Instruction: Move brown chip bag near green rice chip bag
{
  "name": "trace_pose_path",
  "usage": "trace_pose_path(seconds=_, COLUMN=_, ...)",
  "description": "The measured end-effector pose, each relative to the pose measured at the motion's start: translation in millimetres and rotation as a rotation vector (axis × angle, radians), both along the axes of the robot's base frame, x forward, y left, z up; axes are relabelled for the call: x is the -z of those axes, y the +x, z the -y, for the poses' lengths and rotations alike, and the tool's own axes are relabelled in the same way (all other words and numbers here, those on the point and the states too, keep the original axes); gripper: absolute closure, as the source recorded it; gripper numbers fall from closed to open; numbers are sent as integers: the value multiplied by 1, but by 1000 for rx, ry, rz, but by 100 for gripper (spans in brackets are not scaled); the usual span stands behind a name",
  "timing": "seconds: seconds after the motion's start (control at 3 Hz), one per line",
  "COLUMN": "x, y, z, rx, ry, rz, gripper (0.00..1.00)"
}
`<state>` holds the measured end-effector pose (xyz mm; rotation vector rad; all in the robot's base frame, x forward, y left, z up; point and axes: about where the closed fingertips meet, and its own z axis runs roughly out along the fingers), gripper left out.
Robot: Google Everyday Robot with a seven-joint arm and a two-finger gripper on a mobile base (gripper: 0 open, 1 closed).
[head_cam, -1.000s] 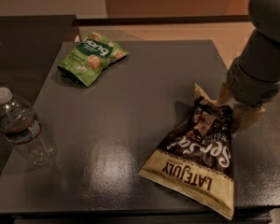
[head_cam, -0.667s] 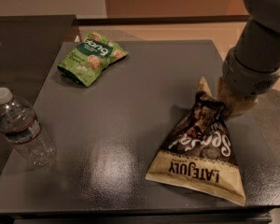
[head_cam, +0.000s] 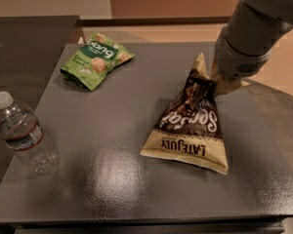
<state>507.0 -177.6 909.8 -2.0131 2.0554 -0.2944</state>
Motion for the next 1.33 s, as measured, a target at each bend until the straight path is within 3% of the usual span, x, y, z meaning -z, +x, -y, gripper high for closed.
trace_pose_path(seconds=0.33, x=-6, y=38, z=-12, rx=108, ry=78, rz=61, gripper=100)
trace_pose_path(seconds=0.67, x=-6, y=76, z=-23, rx=213, ry=153, rz=86, gripper=100)
trace_pose_path(seconds=1.0, x=-6, y=109, z=-38, rx=296, ry=231, rz=82, gripper=100)
trace_pose_path(seconds=1.33, x=-9, y=132, z=-60, rx=330, ry=298, rz=70, gripper=100)
